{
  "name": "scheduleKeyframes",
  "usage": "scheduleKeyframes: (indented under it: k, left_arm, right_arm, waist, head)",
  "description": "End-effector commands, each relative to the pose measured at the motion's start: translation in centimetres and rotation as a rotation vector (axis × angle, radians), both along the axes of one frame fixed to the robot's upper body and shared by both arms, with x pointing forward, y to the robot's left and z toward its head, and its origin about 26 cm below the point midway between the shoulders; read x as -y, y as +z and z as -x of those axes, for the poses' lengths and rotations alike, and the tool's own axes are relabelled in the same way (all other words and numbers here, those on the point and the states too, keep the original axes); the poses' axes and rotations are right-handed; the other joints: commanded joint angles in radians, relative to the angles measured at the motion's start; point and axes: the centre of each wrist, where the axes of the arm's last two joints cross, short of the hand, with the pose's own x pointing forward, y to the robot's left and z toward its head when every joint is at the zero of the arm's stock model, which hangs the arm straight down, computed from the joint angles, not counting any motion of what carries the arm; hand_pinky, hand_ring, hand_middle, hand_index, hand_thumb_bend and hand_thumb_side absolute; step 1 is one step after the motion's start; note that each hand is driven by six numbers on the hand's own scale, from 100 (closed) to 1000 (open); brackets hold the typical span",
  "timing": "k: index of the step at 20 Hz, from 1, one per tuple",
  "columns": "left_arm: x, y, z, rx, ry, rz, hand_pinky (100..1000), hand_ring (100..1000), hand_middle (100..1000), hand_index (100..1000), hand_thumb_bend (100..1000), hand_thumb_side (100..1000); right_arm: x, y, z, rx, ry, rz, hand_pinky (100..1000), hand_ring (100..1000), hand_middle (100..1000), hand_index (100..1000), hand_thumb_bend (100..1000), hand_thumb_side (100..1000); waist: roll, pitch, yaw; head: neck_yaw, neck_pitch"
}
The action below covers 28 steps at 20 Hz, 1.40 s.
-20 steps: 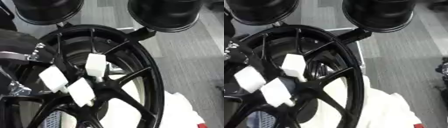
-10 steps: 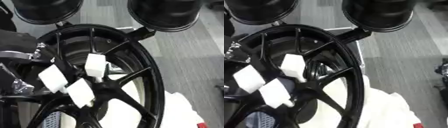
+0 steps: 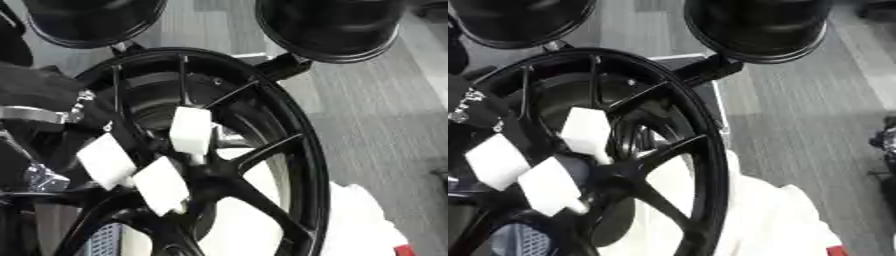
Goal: Pull the pin out of the wheel hub.
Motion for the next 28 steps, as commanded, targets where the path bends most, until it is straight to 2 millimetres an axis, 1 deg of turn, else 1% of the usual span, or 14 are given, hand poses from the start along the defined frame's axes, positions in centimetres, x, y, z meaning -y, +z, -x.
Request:
scheduleKeyframes:
  k: [1,6,10,12,15,18,20,25,28]
  left_arm:
    - [-0.16,1.04,0.55,0.028,-0.019,-0.016,860,790,657,846,180,190]
    - [-0.04,1.1,0.66,0.031,-0.037,-0.017,852,764,607,829,183,187]
    - [0.0,1.1,0.63,0.033,-0.031,-0.017,828,703,505,789,164,154]
    - [0.02,1.04,0.55,0.032,-0.025,-0.01,821,681,475,779,148,142]
    - [0.12,0.98,0.49,0.027,-0.023,0.012,795,613,393,716,100,153]
    - [0.13,0.94,0.43,0.02,-0.017,0.058,750,544,297,629,100,170]
    - [0.12,0.91,0.36,0.014,-0.009,0.092,726,517,261,590,100,184]
    - [-0.07,1.08,0.2,0.015,0.033,0.176,653,431,139,456,100,223]
    - [-0.25,1.34,0.19,0.041,0.07,0.24,626,401,100,386,100,232]
  right_arm:
    - [-0.04,0.71,0.08,0.021,0.0,0.014,758,593,526,685,100,609]
    - [-0.03,0.7,0.09,0.021,-0.001,0.013,759,593,526,686,100,609]
    - [-0.05,0.71,0.08,0.021,0.001,0.011,759,593,526,686,100,610]
    - [-0.04,0.7,0.09,0.021,0.0,0.011,759,593,526,686,100,610]
    - [-0.04,0.69,0.09,0.021,0.0,0.009,759,593,527,686,100,610]
    - [-0.06,0.7,0.08,0.021,0.0,0.009,759,593,527,686,100,610]
    - [-0.05,0.7,0.08,0.021,0.001,0.009,759,593,527,686,100,610]
    - [-0.03,0.71,0.08,0.021,0.001,0.009,759,593,527,687,100,609]
    - [-0.01,0.7,0.1,0.021,0.0,0.009,760,594,527,687,100,608]
  waist:
    - [-0.001,-0.019,0.001]
    - [-0.001,-0.02,0.001]
    - [-0.001,-0.02,0.001]
    - [-0.001,-0.02,0.001]
    - [-0.001,-0.021,0.0]
    - [0.0,-0.021,0.0]
    - [0.0,-0.022,-0.001]
    - [0.001,-0.024,0.0]
    - [0.0,-0.026,0.001]
  head:
    - [-0.002,-0.012]
    - [-0.002,-0.012]
    - [-0.002,-0.014]
    - [-0.002,-0.014]
    - [-0.002,-0.013]
    - [-0.003,-0.013]
    - [-0.003,-0.013]
    - [-0.004,-0.013]
    - [-0.005,-0.014]
